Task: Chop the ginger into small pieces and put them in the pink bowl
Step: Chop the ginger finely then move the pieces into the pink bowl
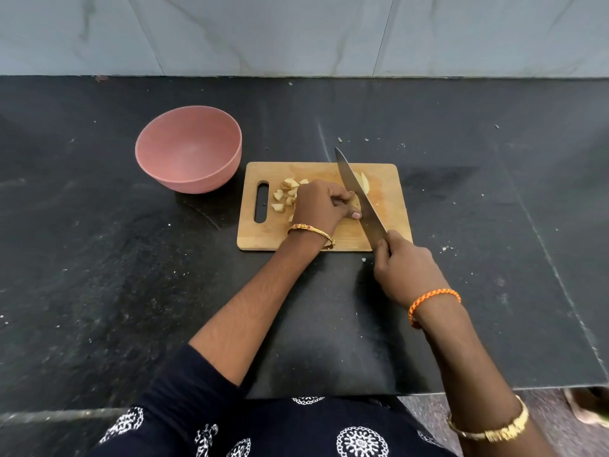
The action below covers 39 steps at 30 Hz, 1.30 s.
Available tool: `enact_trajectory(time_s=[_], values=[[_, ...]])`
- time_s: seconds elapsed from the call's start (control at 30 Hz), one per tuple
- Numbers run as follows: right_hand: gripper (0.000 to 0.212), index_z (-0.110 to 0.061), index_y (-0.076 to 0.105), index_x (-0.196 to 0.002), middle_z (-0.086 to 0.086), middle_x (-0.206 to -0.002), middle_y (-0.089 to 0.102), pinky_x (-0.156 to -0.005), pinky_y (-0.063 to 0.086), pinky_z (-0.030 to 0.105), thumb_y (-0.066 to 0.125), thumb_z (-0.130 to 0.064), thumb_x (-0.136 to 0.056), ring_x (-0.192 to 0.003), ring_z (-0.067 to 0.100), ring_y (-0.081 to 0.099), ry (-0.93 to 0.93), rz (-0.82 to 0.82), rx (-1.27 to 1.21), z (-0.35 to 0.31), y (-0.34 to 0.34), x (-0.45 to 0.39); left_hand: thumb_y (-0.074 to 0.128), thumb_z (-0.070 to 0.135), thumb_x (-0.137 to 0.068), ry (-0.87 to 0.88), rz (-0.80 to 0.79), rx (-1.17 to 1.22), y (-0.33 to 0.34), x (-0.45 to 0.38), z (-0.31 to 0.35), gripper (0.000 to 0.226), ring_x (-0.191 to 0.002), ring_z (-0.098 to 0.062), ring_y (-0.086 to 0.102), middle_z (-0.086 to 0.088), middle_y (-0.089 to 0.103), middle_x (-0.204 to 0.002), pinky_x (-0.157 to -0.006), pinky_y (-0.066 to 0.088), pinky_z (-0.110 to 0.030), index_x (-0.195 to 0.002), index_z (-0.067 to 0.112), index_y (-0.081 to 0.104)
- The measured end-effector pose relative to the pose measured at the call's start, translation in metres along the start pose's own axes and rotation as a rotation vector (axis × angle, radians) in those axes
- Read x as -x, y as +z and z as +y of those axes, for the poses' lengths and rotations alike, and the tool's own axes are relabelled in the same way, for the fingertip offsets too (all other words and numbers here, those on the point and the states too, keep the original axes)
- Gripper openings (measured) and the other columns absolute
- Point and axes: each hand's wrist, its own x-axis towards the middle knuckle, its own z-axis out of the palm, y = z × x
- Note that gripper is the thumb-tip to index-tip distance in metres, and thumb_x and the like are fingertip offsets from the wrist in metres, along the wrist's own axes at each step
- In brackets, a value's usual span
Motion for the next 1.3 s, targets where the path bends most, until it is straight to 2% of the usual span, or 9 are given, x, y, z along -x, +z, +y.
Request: enact_trajectory(time_s=[0.1,0.23,0.37,0.5,0.73,0.87,1.0,1.17,1.3], values=[[0.024,-0.013,0.044,-0.084,0.016,-0.081,0.055,-0.067,0.044,0.035,0.033,-0.030,-0.098,-0.074,0.036,0.054,0.017,-0.003,-0.010,0.010,-0.004,0.015,0.081,0.004,-0.063,0.004,-0.007,-0.004,-0.001,0.001,0.001,0.032,-0.073,-0.009,0.063,-0.013,0.073,-0.090,-0.069,0.048,-0.007,-0.093,0.000,0.072],[0.027,-0.012,0.052,-0.083,0.013,-0.075,0.061,-0.068,0.052,0.043,0.037,-0.030,-0.096,-0.072,0.035,0.059,0.017,0.072,-0.149,0.017,-0.010,0.034,0.082,0.006,-0.062,0.002,-0.035,-0.027,-0.003,0.002,0.003,0.037,-0.074,-0.011,0.062,-0.012,0.073,-0.092,-0.073,0.049,-0.016,-0.096,0.000,0.071],[0.030,-0.005,0.049,-0.080,0.010,-0.064,0.053,-0.057,0.038,0.033,0.038,-0.026,-0.097,-0.071,0.033,0.051,0.006,0.129,-0.239,0.020,-0.009,0.028,0.084,0.011,-0.061,0.012,-0.067,-0.079,-0.001,0.002,0.005,0.041,-0.074,-0.013,0.059,-0.010,0.070,-0.096,-0.075,0.052,-0.023,-0.099,0.004,0.070],[0.032,-0.003,0.048,-0.078,0.010,-0.062,0.051,-0.059,0.035,0.032,0.038,-0.027,-0.097,-0.076,0.034,0.050,0.024,0.113,-0.288,0.022,-0.007,0.018,0.080,0.020,-0.067,0.055,-0.115,-0.231,0.004,0.002,0.009,0.047,-0.092,-0.023,0.058,-0.010,0.057,-0.110,-0.087,0.049,-0.032,-0.109,0.008,0.064],[0.031,-0.005,0.048,-0.077,0.013,-0.067,0.054,-0.061,0.037,0.031,0.039,-0.027,-0.097,-0.077,0.033,0.052,0.010,0.095,-0.296,0.019,-0.002,0.014,0.076,0.016,-0.069,0.009,-0.138,-0.330,-0.001,0.000,0.006,0.042,-0.091,-0.017,0.050,-0.006,0.049,-0.112,-0.078,0.038,-0.019,-0.108,0.009,0.062],[0.030,-0.007,0.051,-0.080,0.011,-0.068,0.055,-0.056,0.038,0.030,0.039,-0.028,-0.098,-0.063,0.025,0.050,-0.007,0.067,-0.284,0.014,0.002,0.011,0.076,0.013,-0.069,-0.007,-0.119,-0.376,-0.003,-0.004,0.005,0.039,-0.103,-0.020,0.053,-0.010,0.057,-0.115,-0.079,0.036,-0.017,-0.106,0.009,0.063],[0.030,-0.012,0.046,-0.072,0.008,-0.063,0.050,-0.050,0.034,0.028,0.039,-0.028,-0.097,-0.058,0.021,0.046,-0.023,0.088,-0.258,0.010,0.003,0.007,0.080,0.013,-0.067,-0.031,-0.139,-0.397,-0.003,-0.007,0.007,0.044,-0.108,-0.021,0.056,-0.010,0.062,-0.116,-0.093,0.043,-0.025,-0.109,0.008,0.066],[0.032,-0.017,0.044,-0.068,0.010,-0.066,0.052,-0.052,0.034,0.031,0.039,-0.028,-0.097,-0.067,0.027,0.048,-0.043,0.082,-0.259,0.006,0.003,0.000,0.083,0.016,-0.064,-0.091,-0.140,-0.373,-0.005,-0.007,0.008,0.050,-0.109,-0.022,0.057,-0.010,0.064,-0.116,-0.097,0.044,-0.028,-0.110,0.007,0.066],[0.030,-0.006,0.054,-0.084,0.011,-0.071,0.056,-0.060,0.041,0.032,0.038,-0.028,-0.098,-0.071,0.030,0.054,-0.035,0.055,-0.264,0.001,0.002,-0.007,0.083,0.015,-0.064,-0.100,-0.138,-0.340,-0.007,-0.005,0.011,0.050,-0.107,-0.022,0.059,-0.011,0.066,-0.114,-0.095,0.045,-0.027,-0.110,0.005,0.066]])
